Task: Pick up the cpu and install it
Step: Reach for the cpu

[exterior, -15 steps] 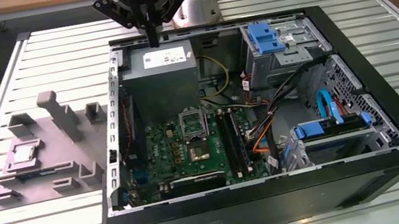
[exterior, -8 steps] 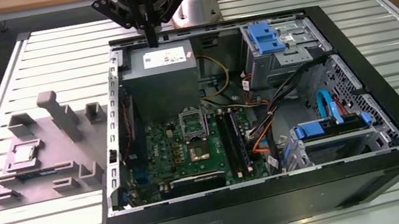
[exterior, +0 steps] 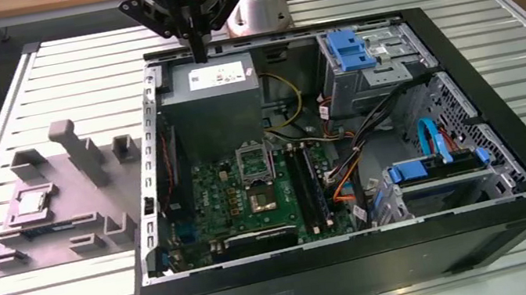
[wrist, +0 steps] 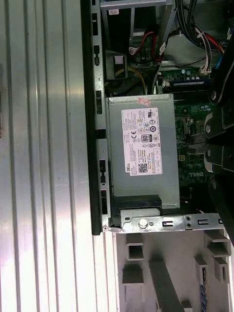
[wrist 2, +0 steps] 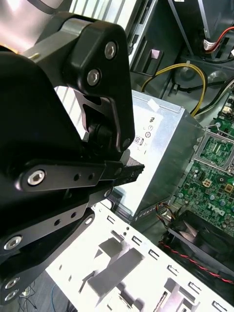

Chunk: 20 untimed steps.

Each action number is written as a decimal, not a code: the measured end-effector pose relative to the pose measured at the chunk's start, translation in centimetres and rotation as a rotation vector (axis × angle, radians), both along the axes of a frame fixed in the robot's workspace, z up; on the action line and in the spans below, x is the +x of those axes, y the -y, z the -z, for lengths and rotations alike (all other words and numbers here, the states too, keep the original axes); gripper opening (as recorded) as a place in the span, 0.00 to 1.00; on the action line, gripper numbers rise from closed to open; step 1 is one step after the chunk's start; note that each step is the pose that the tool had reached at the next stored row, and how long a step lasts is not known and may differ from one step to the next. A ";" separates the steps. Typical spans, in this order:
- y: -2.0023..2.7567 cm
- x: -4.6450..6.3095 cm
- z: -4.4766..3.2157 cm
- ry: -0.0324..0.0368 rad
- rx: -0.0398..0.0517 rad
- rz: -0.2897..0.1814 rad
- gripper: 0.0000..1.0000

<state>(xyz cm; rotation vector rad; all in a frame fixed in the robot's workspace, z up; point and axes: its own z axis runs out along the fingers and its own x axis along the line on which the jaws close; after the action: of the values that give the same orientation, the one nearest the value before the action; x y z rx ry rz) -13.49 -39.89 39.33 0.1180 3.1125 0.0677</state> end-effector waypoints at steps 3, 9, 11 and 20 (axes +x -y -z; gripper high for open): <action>0.00 0.0 0.00 0.0000 0.0000 0.000 0.11; 0.00 -0.2 0.00 0.0000 0.0000 0.000 0.11; 0.00 -0.2 0.00 0.0000 0.0000 0.000 0.11; 0.00 -0.8 0.04 0.0000 0.0000 0.000 0.11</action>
<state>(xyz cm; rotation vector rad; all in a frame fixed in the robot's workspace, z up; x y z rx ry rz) -14.33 -39.89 39.29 0.1180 3.1125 0.0677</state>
